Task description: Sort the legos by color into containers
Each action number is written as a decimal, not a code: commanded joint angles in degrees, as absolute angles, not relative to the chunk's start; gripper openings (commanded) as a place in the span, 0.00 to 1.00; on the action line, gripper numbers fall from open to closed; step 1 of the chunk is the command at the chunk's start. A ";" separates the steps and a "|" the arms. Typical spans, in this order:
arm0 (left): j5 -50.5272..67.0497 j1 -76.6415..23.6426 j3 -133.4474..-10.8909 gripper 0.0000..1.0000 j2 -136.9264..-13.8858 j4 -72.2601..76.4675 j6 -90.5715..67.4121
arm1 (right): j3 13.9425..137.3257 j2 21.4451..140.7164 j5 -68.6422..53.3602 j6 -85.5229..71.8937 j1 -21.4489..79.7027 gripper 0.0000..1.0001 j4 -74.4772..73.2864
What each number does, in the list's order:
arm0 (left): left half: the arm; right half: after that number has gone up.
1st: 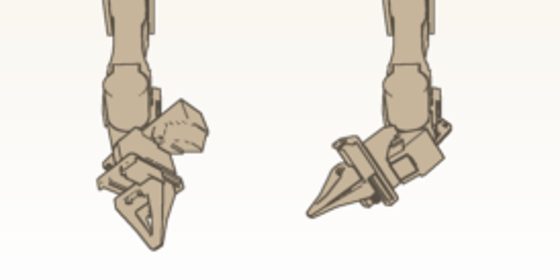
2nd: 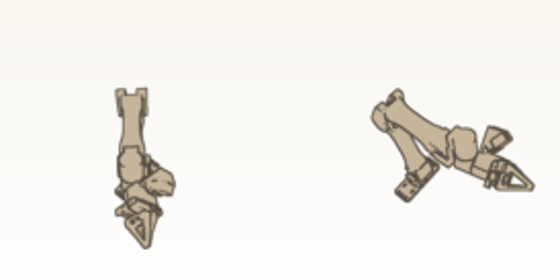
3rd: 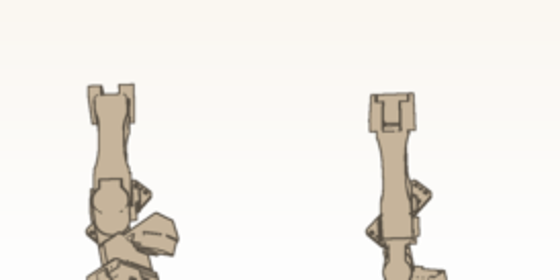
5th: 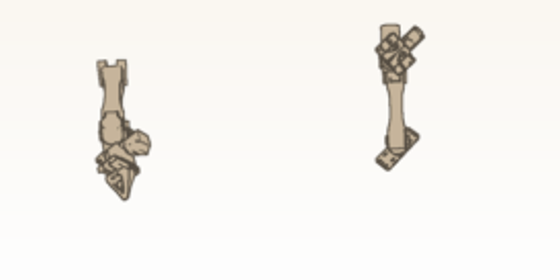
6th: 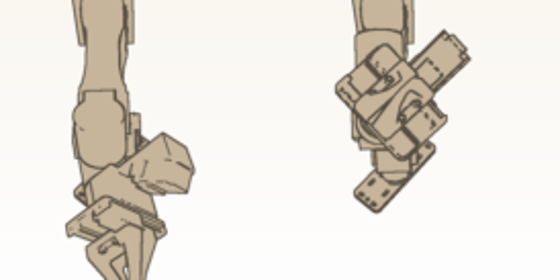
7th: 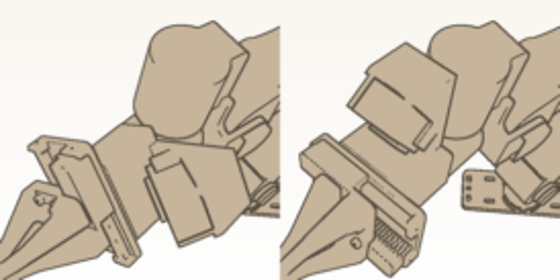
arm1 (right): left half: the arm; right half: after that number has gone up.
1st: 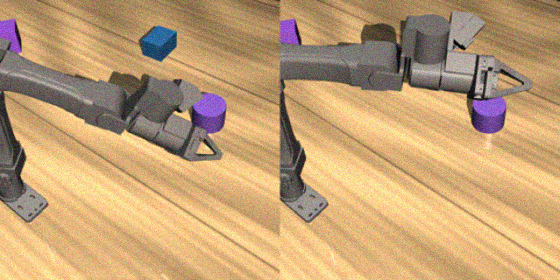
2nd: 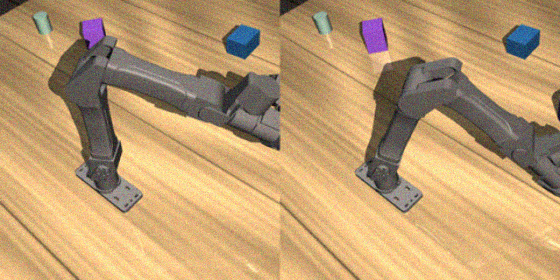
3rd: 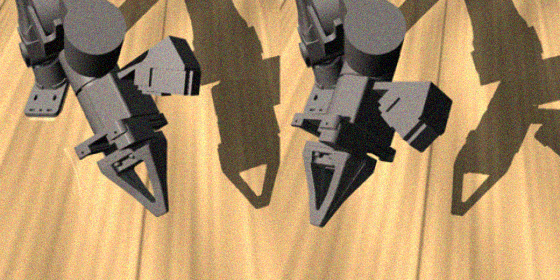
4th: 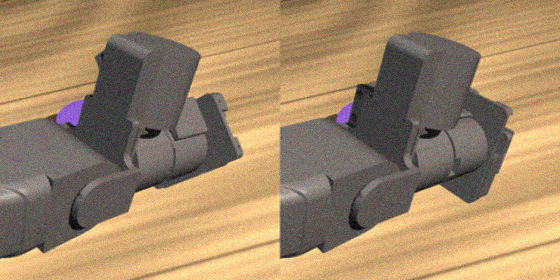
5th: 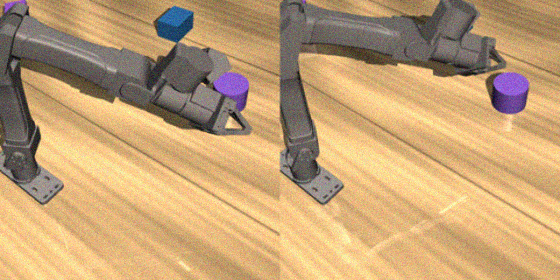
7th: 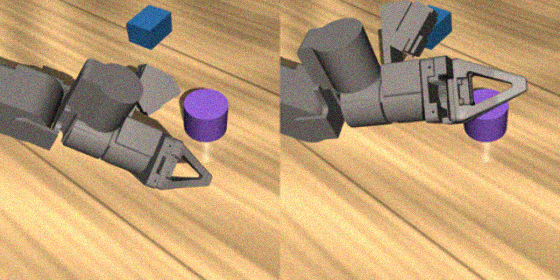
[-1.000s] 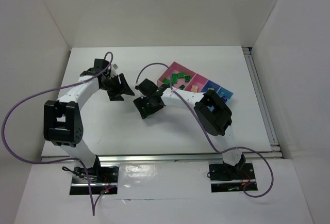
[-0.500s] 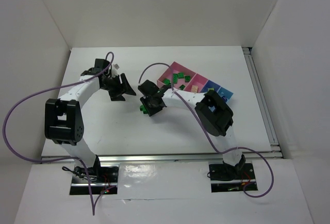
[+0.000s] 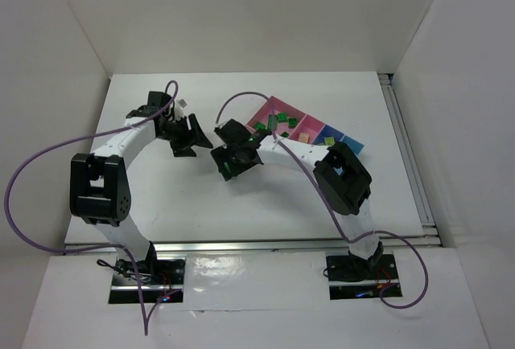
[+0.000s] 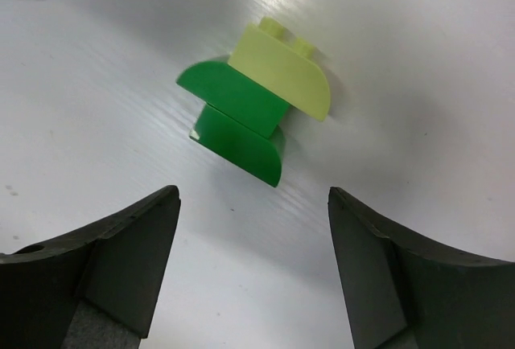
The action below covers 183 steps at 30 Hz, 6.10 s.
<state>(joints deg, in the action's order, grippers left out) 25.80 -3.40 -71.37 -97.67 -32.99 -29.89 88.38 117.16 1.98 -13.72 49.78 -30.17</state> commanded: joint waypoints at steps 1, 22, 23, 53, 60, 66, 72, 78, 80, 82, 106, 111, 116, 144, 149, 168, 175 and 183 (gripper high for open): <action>26.02 -3.25 -73.30 0.71 -98.44 -32.61 -28.39 | 92.72 116.72 1.58 -17.22 49.83 0.82 -32.07; 24.96 -3.25 -73.30 0.73 -98.96 -32.70 -29.44 | 93.17 122.60 4.31 -23.73 49.83 0.70 -27.86; 24.96 -3.25 -73.30 0.73 -98.96 -32.70 -29.44 | 93.16 122.61 4.92 -23.73 49.83 0.68 -27.34; 49.73 -3.25 -72.86 0.83 -102.74 -27.27 -26.28 | 77.97 104.51 -7.82 -10.81 46.76 0.34 -15.48; 63.45 -4.92 -71.54 0.88 -102.22 -23.64 -22.95 | 75.67 99.67 -12.39 -10.29 44.91 0.34 -14.59; 68.47 -7.64 -72.07 0.86 -103.36 -23.64 -21.27 | 76.20 99.14 -13.62 -9.76 44.91 0.34 -15.64; 68.39 -8.35 -73.30 0.72 -106.08 -23.64 -20.74 | 76.73 98.61 -13.62 -9.76 44.91 0.34 -15.64; 67.15 -8.35 -73.30 0.75 -107.67 -24.17 -20.74 | 76.73 98.09 -13.62 -9.76 44.91 0.34 -15.12; 67.15 -8.88 -73.30 0.79 -108.45 -24.17 -20.74 | 76.21 97.56 -13.62 -9.76 44.91 0.33 -15.12; 65.83 -8.88 -73.82 0.80 -109.07 -24.17 -20.74 | 76.20 97.56 -13.62 -9.76 44.91 0.33 -15.12; 67.42 -7.83 -73.30 0.00 -108.54 -17.05 -29.87 | 77.87 98.09 -7.03 -9.76 44.38 0.89 -18.36; 66.62 -5.54 -73.39 0.00 -109.07 -9.25 -39.53 | 76.83 94.23 -12.45 -13.70 39.39 0.93 -16.80; 62.06 -5.01 -76.63 0.00 -109.16 -10.63 -39.55 | 75.06 93.42 -12.66 -15.56 37.35 0.89 -15.90; 63.47 -4.39 -74.88 0.00 -106.09 -7.02 -43.86 | 81.11 101.59 -25.16 -27.44 35.15 0.92 -6.22; 61.61 -4.39 -75.50 0.00 -105.47 -9.05 -43.86 | 85.51 104.32 -15.75 -23.12 37.27 0.94 -12.56; 58.45 -4.39 -73.92 0.00 -104.94 -14.77 -39.64 | 85.44 108.73 -12.83 -19.78 40.52 0.69 -9.76; 58.45 -4.39 -73.92 0.00 -105.47 -14.77 -39.64 | 84.03 109.25 -14.33 -19.78 41.66 0.51 -8.35; 58.45 -4.39 -75.06 0.00 -106.52 -15.47 -39.64 | 77.70 104.86 -12.93 -15.56 42.19 0.40 -8.52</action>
